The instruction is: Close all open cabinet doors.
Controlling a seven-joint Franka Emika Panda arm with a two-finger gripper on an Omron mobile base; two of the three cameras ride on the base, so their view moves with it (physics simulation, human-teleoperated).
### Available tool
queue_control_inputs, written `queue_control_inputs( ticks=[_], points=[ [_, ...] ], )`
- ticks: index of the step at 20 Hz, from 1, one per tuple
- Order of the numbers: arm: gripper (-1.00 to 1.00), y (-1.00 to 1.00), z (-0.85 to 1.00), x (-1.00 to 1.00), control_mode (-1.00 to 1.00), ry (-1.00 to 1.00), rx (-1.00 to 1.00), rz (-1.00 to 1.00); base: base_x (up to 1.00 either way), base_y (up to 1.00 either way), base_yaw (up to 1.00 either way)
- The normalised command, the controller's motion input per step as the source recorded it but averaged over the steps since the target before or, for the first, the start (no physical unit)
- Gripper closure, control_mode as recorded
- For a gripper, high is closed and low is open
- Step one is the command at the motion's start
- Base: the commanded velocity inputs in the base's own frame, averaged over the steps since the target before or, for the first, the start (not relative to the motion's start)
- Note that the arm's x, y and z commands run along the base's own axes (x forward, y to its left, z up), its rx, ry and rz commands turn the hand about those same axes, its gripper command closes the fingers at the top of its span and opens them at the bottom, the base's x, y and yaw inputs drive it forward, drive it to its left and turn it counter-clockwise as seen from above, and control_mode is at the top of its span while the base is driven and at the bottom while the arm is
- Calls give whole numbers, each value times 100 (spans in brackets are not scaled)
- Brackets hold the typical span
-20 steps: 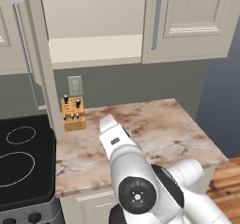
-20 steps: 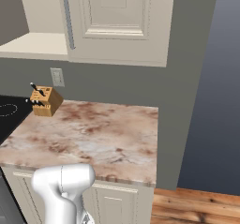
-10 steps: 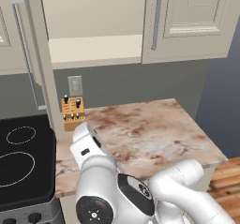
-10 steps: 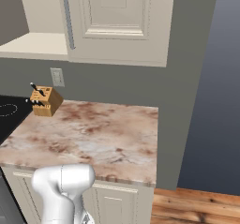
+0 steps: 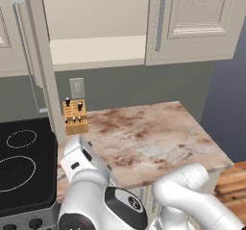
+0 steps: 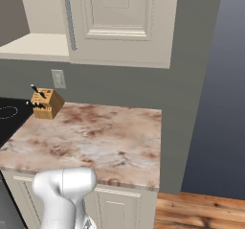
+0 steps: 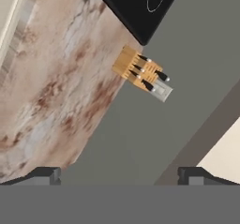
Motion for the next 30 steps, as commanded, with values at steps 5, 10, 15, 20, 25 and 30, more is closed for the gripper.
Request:
queue_control_inputs(
  ticks=[5, 10, 15, 20, 25, 30],
  points=[
    [-100, 27, -20, 0, -100, 0, -6, 0, 0, 0, 0],
    [-100, 35, -7, 0, -100, -1, -5, -3, 0, 0, 0],
    [-100, 58, 0, 0, -100, -1, -5, -10, 0, 0, 0],
    [-100, 76, 0, 2, -100, -1, -5, -12, 0, 0, 0],
    [-100, 80, 0, 5, -100, -1, -4, -12, 0, 0, 0],
    [-100, 74, 1, 0, -100, -5, -2, -15, 0, 0, 0]
  ],
)
